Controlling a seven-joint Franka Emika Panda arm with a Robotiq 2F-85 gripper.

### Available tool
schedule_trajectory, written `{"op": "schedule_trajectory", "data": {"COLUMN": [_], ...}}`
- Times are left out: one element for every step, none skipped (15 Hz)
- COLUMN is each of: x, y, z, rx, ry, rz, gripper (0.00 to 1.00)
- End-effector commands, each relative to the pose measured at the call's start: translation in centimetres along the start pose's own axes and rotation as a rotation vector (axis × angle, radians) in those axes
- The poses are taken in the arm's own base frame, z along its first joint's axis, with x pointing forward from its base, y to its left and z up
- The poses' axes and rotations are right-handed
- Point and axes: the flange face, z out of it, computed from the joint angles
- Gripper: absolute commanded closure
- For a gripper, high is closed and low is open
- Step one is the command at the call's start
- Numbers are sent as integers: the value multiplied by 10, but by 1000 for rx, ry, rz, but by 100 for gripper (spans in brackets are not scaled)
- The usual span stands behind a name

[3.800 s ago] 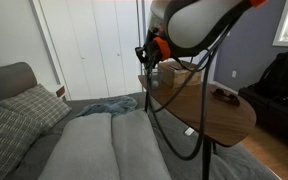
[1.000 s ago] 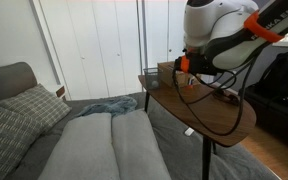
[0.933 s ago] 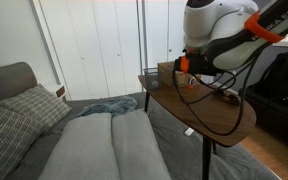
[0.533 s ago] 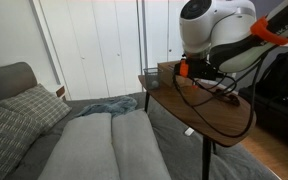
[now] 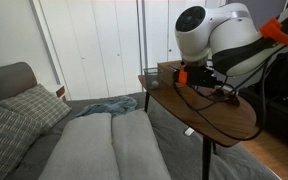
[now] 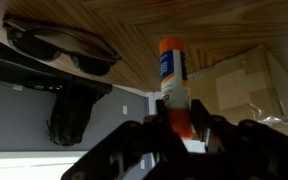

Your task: Put the glue stick on the table

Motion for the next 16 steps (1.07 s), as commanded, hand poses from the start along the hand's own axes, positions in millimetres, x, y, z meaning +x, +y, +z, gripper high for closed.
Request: {"op": "schedule_trajectory", "data": {"x": [-4,-5,-5,-5,-5,-5,-5,-6,-6,-6,-6,-7,-7,-8,-7,-7], "y": [-5,-5,-5,-4,-5,-5,-5,-5,-5,-5,-5,-5,-5,-5,-4,-4], "z": [6,8,9,10,11,12,13,13,13,14,14,15,15,15,15,15], "rx": [1,0,-1,0,1,3,4,6,6,6,5,4,0,-3,-8,-11], "ry": [6,3,2,1,-1,-4,-5,-7,-9,-12,-14,-14,-13,-13,-12,-10], "rz": [17,18,20,25,29,32,33,34,35,38,38,37,36,36,37,39], "gripper": [93,93,93,93,93,93,93,93,93,93,93,93,91,74,45,45]}}
